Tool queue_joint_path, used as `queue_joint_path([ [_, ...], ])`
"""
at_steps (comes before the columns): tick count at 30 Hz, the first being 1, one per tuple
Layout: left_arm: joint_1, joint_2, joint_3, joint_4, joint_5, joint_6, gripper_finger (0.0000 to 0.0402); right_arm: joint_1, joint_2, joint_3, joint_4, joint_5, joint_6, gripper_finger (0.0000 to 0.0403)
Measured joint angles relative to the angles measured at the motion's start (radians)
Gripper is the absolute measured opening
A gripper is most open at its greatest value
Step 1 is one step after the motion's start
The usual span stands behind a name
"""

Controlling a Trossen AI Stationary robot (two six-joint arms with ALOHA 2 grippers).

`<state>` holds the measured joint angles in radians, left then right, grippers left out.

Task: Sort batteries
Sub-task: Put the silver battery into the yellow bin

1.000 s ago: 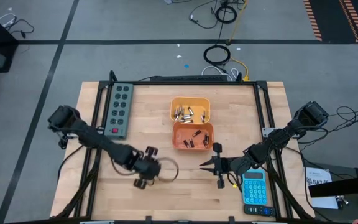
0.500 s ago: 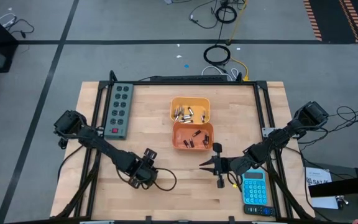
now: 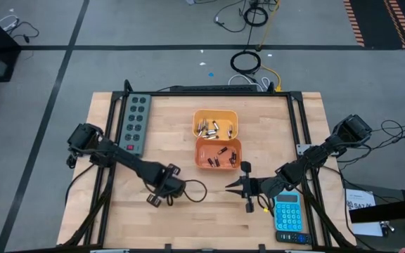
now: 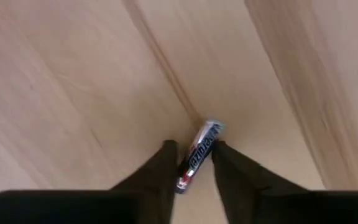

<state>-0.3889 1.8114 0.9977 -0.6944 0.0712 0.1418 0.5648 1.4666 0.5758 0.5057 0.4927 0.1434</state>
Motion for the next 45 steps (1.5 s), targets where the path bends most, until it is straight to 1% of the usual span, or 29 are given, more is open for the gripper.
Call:
queue_joint_path([
  [3,0.0,0.006,0.001,0.0,0.0,0.057,0.0049,0.0,0.0,0.0,-0.001,0.0,-0.002,0.0045],
  [5,-0.001,0.006,0.001,0.0,-0.004,0.075,0.0022,0.0,0.0,0.0,-0.001,0.0,-0.005,0.0045],
  [12,-0.021,0.004,0.014,-0.017,-0.093,0.077,0.002,0.0,0.0,0.0,-0.001,0.0,-0.006,0.0045],
  [17,-0.026,-0.021,0.052,-0.065,-0.124,0.048,0.002,0.0,0.0,0.0,-0.002,0.0,-0.006,0.0045],
  [18,-0.025,-0.025,0.057,-0.079,-0.143,0.048,0.002,0.0,0.0,0.0,-0.003,0.0,-0.006,0.0045],
  [25,-0.024,-0.057,0.066,-0.082,-0.206,0.024,0.002,0.0,0.0,0.0,-0.001,0.003,-0.004,0.0045],
  [31,-0.016,-0.099,0.068,-0.066,-0.284,0.025,0.002,0.0,0.0,0.0,-0.007,0.005,-0.002,0.0045],
  [34,-0.008,-0.136,0.068,-0.066,-0.355,0.034,0.002,0.0,0.0,0.0,-0.01,0.005,-0.002,0.0045],
  [37,0.019,-0.179,0.068,-0.065,-0.439,0.06,0.002,-0.003,0.0,0.0,-0.007,0.004,-0.005,0.0045],
  [41,0.094,-0.228,0.069,-0.058,-0.527,0.137,0.002,-0.01,0.0,0.0,-0.007,0.005,-0.006,0.0045],
  [45,0.204,-0.237,0.069,0.042,-0.578,0.272,0.002,-0.01,0.0,0.0,-0.006,0.005,-0.009,0.0045],
])
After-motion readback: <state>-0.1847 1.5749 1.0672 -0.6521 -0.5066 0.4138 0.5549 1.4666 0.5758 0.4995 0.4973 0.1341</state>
